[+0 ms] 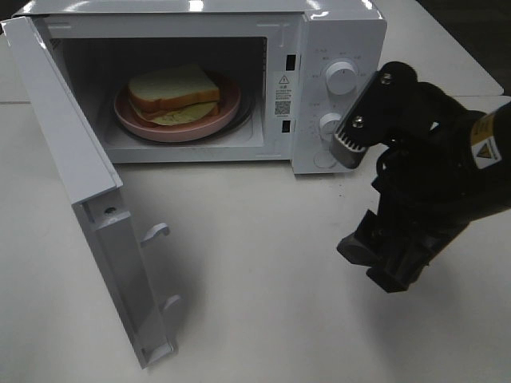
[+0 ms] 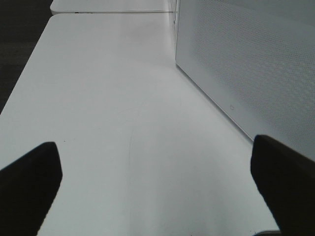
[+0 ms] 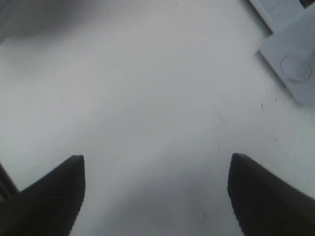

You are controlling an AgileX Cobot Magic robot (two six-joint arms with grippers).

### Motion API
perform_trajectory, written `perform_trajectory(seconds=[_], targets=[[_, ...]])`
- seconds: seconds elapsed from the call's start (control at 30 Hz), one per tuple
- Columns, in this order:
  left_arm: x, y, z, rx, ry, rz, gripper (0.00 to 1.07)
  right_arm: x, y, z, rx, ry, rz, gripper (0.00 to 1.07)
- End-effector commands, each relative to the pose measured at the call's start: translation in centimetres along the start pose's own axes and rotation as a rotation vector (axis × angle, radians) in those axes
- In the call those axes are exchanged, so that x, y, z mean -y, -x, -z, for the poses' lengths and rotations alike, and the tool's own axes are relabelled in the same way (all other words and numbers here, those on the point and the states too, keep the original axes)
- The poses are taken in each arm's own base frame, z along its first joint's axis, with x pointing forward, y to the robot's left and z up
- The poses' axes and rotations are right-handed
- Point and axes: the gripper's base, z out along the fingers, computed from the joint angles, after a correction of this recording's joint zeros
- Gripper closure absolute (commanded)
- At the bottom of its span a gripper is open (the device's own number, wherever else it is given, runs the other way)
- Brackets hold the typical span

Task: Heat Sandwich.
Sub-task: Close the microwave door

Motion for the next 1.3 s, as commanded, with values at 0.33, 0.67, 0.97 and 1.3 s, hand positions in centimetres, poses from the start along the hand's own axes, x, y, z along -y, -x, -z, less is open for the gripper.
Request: perform_trajectory(seconds=[0.33,0.67,0.97,1.3], targets=[[0.0,-0.2,0.3,0.029,0.002,-0.002,0.05,-0.5,-2.9,4.2,-0.130,0.003,-0.221,0.31],[0.0,-0.2,0.3,0.029,0.002,-0.002,0.05,-1.0,-4.9,6.1,-0.265,0.014,-0.274,0.31],[0.0,-0.2,0.3,0.029,0.002,-0.002,0.05,-1.3,-6.1,8.3,-0.229,0.001,-0.307,0.31],[0.0,-0.2,0.3,0.029,0.002,-0.002,0.05,-0.1,-8.6,12.1,-0.053,-0.124,-0.490,0.31]])
